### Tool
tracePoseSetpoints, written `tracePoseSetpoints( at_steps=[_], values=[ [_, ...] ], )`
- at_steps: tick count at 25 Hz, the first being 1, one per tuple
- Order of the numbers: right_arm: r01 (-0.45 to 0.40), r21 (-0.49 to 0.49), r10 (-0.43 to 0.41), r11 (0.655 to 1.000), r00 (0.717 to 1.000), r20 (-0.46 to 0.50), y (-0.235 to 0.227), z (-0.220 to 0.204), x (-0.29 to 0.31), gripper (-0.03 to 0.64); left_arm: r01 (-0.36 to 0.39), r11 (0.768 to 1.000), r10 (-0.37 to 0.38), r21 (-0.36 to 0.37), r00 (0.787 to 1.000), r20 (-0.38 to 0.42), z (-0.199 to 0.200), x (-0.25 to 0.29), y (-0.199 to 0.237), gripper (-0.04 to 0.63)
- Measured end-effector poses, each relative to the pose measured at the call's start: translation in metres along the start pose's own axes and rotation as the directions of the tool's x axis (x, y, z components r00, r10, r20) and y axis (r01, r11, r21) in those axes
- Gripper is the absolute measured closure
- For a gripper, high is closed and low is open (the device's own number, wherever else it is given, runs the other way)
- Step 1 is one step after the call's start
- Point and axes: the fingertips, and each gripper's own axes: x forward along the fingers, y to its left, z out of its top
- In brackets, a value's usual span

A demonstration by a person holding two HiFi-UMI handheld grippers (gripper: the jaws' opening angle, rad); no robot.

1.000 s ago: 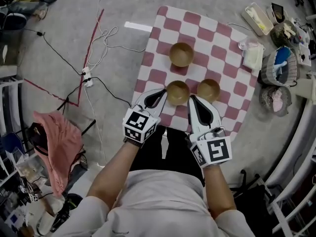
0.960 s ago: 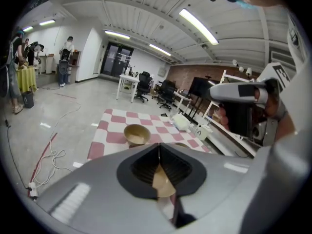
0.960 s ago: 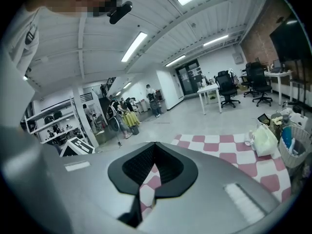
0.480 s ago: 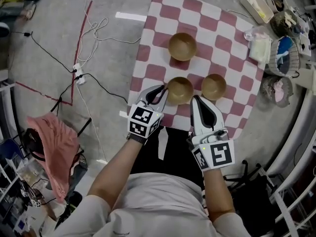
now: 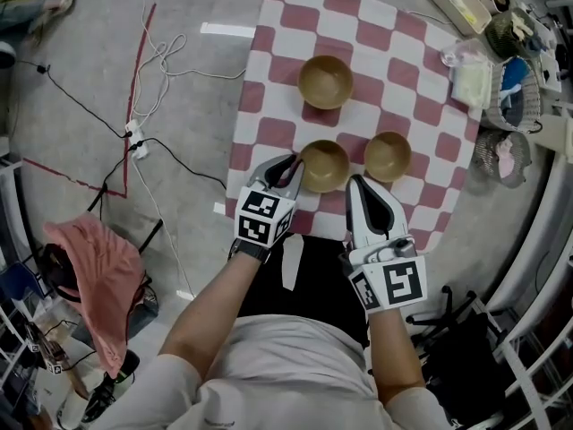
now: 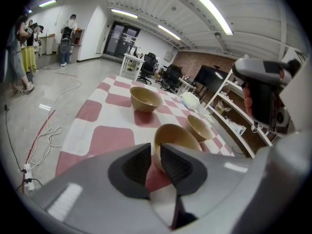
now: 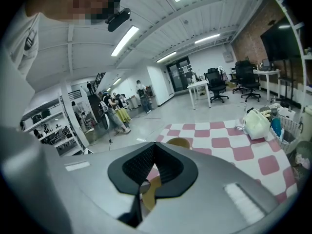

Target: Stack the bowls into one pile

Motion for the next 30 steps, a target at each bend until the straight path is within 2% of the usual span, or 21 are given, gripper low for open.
tracePoseSetpoints(
  at_steps=[3,11,18,30],
  values=[
    [0.005,0.000,-0.005,1.000,1.000,-0.002,-0.004,-0.001,0.000,0.607,-0.005,1.000,0.005,0.004,1.000,-0.009,-0.001,0.005,0.000,0.575],
    [0.021,0.008,-0.021,1.000,1.000,-0.003,-0.012,-0.002,-0.005,0.607,-0.082,0.996,0.083,0.029,0.996,-0.028,0.000,0.012,0.010,0.577],
    [0.025,0.022,-0.025,0.999,1.000,0.003,-0.019,0.001,-0.009,0.607,-0.071,0.996,0.072,0.054,0.997,-0.026,0.008,0.012,0.002,0.580],
    [0.008,0.027,-0.008,1.000,1.000,0.026,-0.022,0.030,-0.019,0.607,-0.072,0.997,0.071,0.008,0.997,0.038,0.065,-0.009,-0.006,0.580]
  ],
)
